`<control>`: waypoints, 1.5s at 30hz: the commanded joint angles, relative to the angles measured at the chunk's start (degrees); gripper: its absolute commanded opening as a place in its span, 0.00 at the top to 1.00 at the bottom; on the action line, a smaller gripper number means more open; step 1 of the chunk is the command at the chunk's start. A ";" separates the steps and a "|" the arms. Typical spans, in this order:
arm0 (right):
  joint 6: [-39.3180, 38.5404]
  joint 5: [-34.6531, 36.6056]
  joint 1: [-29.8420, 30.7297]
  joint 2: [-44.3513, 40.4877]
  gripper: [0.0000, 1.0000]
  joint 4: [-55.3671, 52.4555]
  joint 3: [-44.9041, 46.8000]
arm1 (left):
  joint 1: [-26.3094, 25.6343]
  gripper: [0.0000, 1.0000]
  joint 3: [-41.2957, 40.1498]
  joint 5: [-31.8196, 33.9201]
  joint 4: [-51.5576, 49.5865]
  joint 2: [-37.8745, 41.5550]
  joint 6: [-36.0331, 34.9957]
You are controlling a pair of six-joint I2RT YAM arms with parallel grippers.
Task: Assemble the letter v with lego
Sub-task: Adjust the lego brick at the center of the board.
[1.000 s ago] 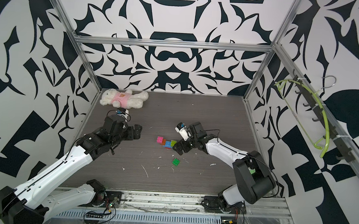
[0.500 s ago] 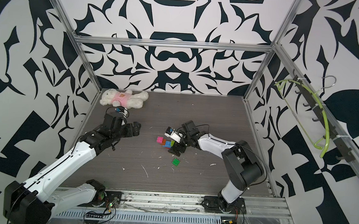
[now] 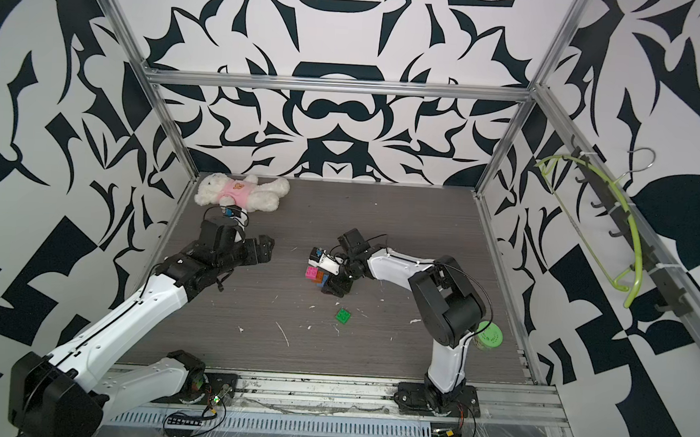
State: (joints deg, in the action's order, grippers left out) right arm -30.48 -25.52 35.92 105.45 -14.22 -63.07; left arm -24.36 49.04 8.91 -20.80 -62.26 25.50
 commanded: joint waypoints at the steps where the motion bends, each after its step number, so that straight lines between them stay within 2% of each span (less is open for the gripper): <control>1: 2.02 -1.45 0.07 -0.87 0.30 -1.26 -1.95 | 0.54 0.04 -1.82 -0.76 0.40 0.97 -0.80; 12: 6.37 -2.75 0.10 1.48 0.49 0.96 -1.27 | 1.67 0.04 -2.19 -0.73 -0.27 2.22 -1.32; 18: 7.75 -3.22 0.11 0.55 0.54 2.82 -0.05 | 2.32 0.04 -2.65 -1.43 0.24 2.57 -0.91; 21: 8.39 -3.31 0.11 0.21 0.58 4.15 0.61 | 3.29 0.04 -3.05 -4.49 1.29 1.39 3.23; 23: 9.20 -3.22 0.11 -0.32 0.58 6.05 1.87 | 5.11 0.03 -4.65 -10.11 4.42 -0.18 8.26; 27: 10.61 -3.44 0.11 -1.42 0.59 9.12 4.12 | 8.99 0.03 -11.87 -24.04 19.59 -2.95 20.52; 28: 11.22 -4.01 0.11 -1.79 0.60 10.13 4.77 | 9.45 0.04 -13.46 -25.51 23.08 -3.66 24.21; 30: 12.65 -4.99 0.03 -2.43 0.60 12.02 5.71 | 9.83 0.04 -15.05 -28.27 27.92 -4.57 27.32; 36: 19.87 -8.89 0.03 -3.57 0.65 14.63 7.08 | 10.37 0.04 -15.04 -27.28 27.40 -1.58 28.25; 43: 32.58 -13.34 -0.41 -3.09 0.69 21.41 8.05 | 10.60 0.04 -16.43 -27.03 27.99 0.38 29.42; 45: 36.82 -14.66 -0.41 -2.30 0.73 22.95 7.99 | 10.69 0.04 -16.60 -26.84 27.63 0.78 29.15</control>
State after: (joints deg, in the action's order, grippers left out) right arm -1.52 -36.27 35.73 103.55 3.49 -54.70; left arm -14.06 33.39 -17.43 6.61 -62.48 54.43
